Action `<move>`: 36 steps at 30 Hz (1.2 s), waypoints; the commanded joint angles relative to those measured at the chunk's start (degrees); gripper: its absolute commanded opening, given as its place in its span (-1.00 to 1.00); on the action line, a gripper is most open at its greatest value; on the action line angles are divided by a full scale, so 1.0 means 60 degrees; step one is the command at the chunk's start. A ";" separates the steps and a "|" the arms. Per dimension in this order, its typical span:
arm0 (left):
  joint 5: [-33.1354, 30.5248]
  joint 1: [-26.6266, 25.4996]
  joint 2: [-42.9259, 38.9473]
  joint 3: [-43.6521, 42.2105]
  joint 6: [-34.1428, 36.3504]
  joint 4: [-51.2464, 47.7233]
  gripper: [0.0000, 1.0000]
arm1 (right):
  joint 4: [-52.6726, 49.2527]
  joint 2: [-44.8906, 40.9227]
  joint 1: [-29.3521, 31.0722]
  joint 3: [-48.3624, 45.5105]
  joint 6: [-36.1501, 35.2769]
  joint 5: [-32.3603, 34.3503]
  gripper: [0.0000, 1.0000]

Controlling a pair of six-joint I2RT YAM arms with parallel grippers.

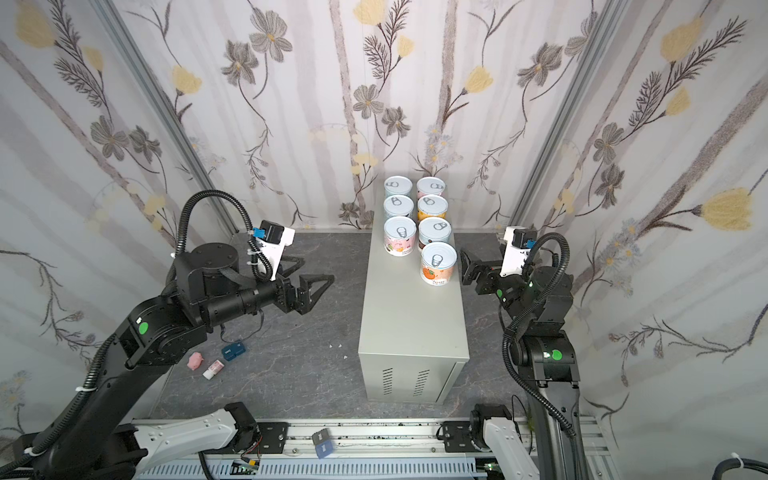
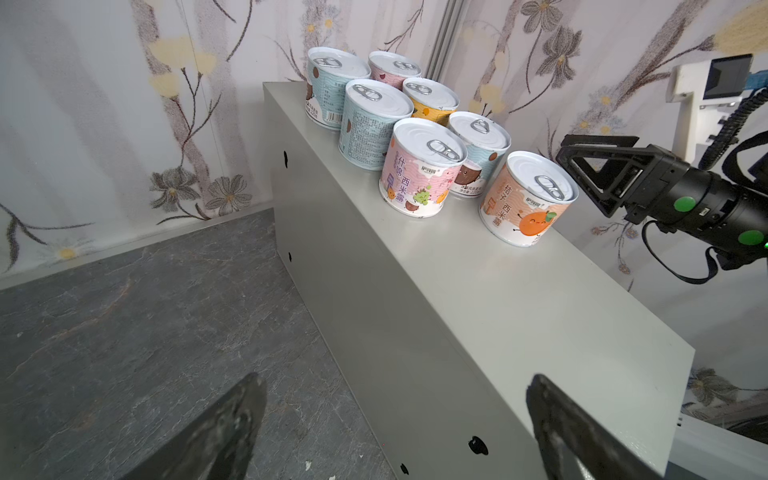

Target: Place and organize the canned foods onto the counter

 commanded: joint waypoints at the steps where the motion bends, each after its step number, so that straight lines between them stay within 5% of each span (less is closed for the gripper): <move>1: 0.0009 0.0013 0.0028 0.0083 0.0010 0.0301 1.00 | 0.0119 -0.0053 -0.0009 -0.0037 0.0085 -0.0024 0.99; 18: 0.0056 0.0010 -0.0043 0.0085 -0.0015 0.0270 1.00 | 0.0202 -0.0017 0.0254 -0.0076 0.0227 -0.0329 0.99; 36: -0.0480 0.0009 -0.0244 -0.0177 -0.0003 0.0161 1.00 | -0.0523 0.0368 -0.0120 0.0349 0.0247 0.1640 0.99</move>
